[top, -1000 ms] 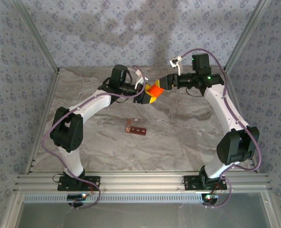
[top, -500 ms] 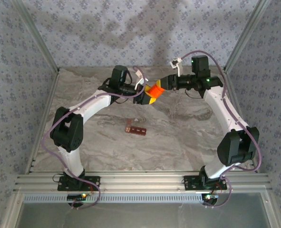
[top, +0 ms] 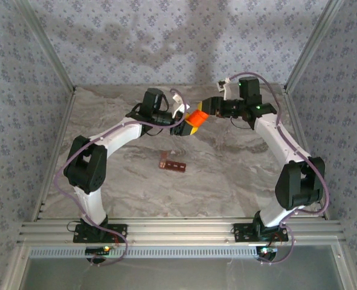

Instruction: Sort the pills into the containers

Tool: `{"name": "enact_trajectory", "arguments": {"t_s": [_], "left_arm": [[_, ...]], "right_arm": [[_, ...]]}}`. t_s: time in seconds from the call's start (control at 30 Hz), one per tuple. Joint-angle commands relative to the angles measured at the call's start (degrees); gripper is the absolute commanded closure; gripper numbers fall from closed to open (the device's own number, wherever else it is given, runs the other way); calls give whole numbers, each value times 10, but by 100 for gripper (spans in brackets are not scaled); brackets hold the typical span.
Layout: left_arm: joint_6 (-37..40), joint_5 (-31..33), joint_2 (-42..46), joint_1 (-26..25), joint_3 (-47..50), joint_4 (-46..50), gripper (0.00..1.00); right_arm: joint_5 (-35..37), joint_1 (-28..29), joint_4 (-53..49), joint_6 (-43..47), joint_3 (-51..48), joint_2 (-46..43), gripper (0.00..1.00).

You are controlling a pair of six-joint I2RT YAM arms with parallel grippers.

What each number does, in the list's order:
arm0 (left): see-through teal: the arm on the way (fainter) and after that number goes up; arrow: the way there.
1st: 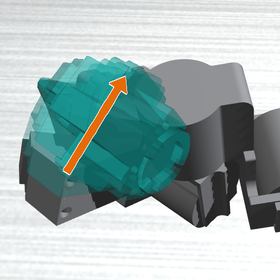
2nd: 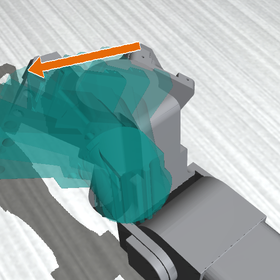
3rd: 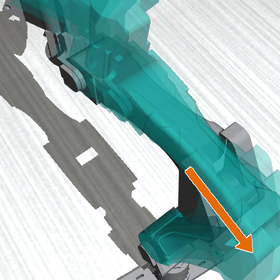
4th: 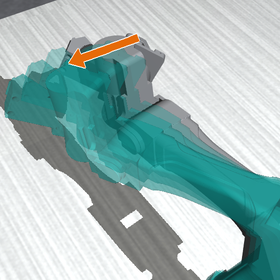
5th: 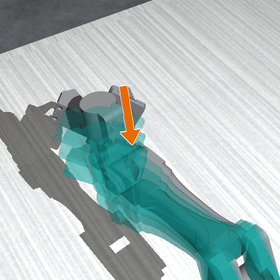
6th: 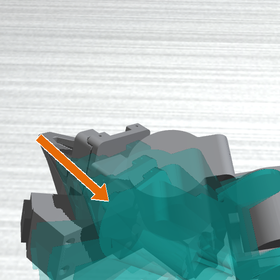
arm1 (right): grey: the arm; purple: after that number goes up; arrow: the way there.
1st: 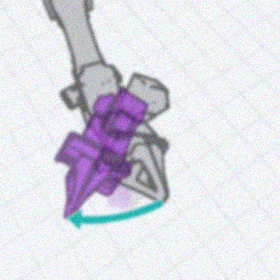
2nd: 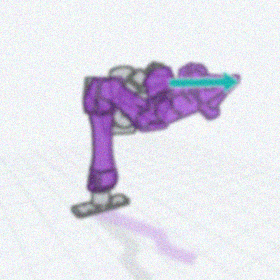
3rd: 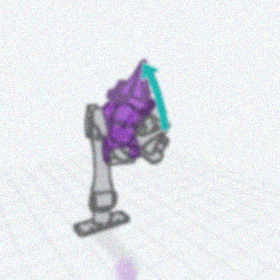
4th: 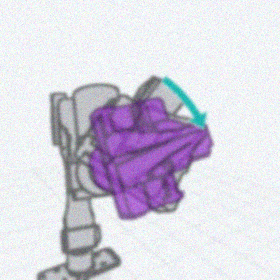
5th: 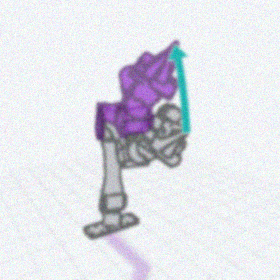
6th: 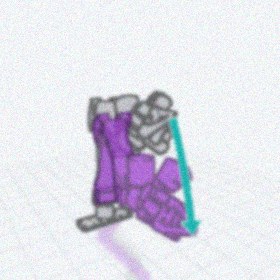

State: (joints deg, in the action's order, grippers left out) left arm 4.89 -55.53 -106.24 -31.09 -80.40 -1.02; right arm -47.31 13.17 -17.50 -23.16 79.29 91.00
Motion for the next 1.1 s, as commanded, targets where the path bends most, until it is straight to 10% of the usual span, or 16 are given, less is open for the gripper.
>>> {"name": "enact_trajectory", "arguments": {"t_s": [0.0, 0.43, 1.07], "left_arm": [[11, -14, 41, -16, -12, -55, 100], [-20, -60, 13, 5, -16, -60, 100], [-18, -135, -12, 8, -71, 10, 100]], "right_arm": [[6, 21, -16, -25, -5, 12, 60], [-3, -31, -35, -24, 86, 11, 19], [-138, -50, -97, 189, 90, -7, 15]]}}
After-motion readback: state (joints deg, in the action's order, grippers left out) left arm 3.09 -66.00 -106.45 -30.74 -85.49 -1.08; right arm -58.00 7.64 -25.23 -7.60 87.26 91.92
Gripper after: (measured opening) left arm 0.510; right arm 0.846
